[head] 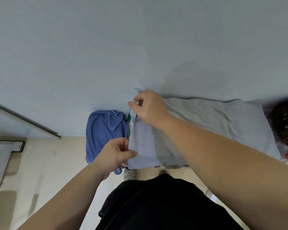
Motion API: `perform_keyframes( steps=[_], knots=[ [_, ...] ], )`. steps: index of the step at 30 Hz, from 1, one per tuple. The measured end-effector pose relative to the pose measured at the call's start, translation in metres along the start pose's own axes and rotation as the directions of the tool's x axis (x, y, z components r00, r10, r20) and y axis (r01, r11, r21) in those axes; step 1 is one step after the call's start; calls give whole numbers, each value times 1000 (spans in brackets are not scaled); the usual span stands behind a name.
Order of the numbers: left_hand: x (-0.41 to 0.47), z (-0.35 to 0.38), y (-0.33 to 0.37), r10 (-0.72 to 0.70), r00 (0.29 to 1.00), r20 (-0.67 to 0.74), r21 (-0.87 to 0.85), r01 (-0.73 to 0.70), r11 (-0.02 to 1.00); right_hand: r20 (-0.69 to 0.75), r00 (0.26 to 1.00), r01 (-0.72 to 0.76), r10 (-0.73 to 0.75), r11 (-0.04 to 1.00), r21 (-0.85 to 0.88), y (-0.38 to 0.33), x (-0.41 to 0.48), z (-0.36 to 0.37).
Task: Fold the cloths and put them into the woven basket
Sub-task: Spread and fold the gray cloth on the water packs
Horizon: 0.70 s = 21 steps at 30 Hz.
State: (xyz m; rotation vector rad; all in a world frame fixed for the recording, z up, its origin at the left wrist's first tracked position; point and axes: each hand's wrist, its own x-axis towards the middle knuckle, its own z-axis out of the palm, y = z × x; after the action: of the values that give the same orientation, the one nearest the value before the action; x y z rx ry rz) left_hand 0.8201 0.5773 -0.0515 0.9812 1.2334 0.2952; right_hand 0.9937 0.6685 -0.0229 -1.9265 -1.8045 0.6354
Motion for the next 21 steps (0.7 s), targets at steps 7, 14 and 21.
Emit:
perform_keyframes(
  steps=[7,14,21],
  knots=[
    [-3,-8,14,-57,994,88,11,56,998,80,997,-42,22,964,261,-1,2,-16],
    [-12,-19,15,-23,985,170,-68,35,997,301,948,-254,108,825,505,-1,9,-37],
    [-13,36,48,142,976,167,-96,-127,987,254,958,-262,132,763,591,37,8,-70]
  ],
)
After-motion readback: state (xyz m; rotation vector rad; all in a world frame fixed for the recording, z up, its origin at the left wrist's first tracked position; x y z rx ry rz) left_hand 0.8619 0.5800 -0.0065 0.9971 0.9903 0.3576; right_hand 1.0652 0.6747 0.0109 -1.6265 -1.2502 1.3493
